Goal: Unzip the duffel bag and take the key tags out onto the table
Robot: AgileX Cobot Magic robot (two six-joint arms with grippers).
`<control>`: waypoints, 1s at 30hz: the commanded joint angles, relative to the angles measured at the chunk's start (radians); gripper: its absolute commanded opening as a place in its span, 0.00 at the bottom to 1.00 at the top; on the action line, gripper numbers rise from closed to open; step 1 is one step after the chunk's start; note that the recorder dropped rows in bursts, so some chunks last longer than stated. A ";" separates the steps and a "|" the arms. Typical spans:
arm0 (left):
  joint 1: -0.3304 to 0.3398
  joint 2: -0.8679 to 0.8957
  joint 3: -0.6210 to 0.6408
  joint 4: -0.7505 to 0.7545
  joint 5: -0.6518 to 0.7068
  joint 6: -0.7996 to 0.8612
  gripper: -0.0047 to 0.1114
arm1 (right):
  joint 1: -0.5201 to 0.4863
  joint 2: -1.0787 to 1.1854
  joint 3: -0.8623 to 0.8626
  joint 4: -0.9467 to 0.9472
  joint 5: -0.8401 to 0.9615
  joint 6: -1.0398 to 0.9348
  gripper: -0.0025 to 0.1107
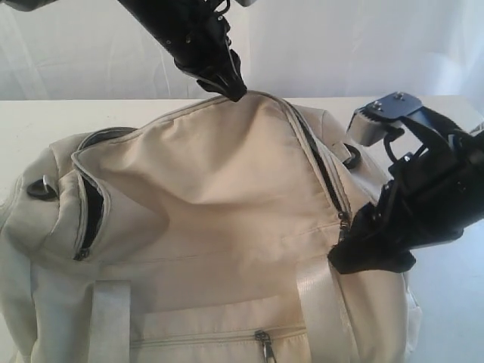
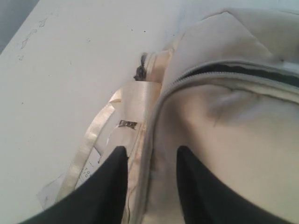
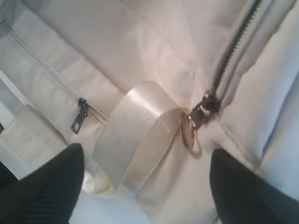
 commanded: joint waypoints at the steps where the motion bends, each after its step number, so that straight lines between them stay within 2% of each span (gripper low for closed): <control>1: 0.002 -0.075 -0.005 -0.001 0.141 -0.011 0.47 | 0.000 -0.060 -0.060 0.004 0.002 -0.009 0.63; 7: 0.004 -0.155 -0.002 0.068 0.379 -0.072 0.48 | 0.000 -0.161 -0.071 0.000 0.007 -0.009 0.52; 12: 0.032 -0.247 0.059 0.076 0.379 -0.208 0.48 | 0.000 -0.219 -0.050 -0.031 0.014 -0.004 0.44; 15: 0.032 -0.335 0.145 0.076 0.379 -0.210 0.48 | 0.000 -0.242 -0.027 -0.035 0.010 -0.004 0.40; 19: 0.032 -0.482 0.314 0.050 0.379 -0.219 0.44 | 0.000 -0.254 -0.001 -0.038 0.003 -0.004 0.35; 24: 0.032 -0.704 0.596 -0.009 0.379 -0.219 0.27 | 0.000 -0.254 0.034 -0.036 -0.020 0.001 0.32; 29: 0.032 -0.957 0.918 -0.023 0.143 -0.217 0.04 | 0.000 -0.254 0.037 0.008 -0.042 0.026 0.24; 30: 0.032 -0.990 0.974 -0.016 0.103 -0.217 0.04 | 0.000 -0.254 0.037 0.018 -0.042 0.026 0.20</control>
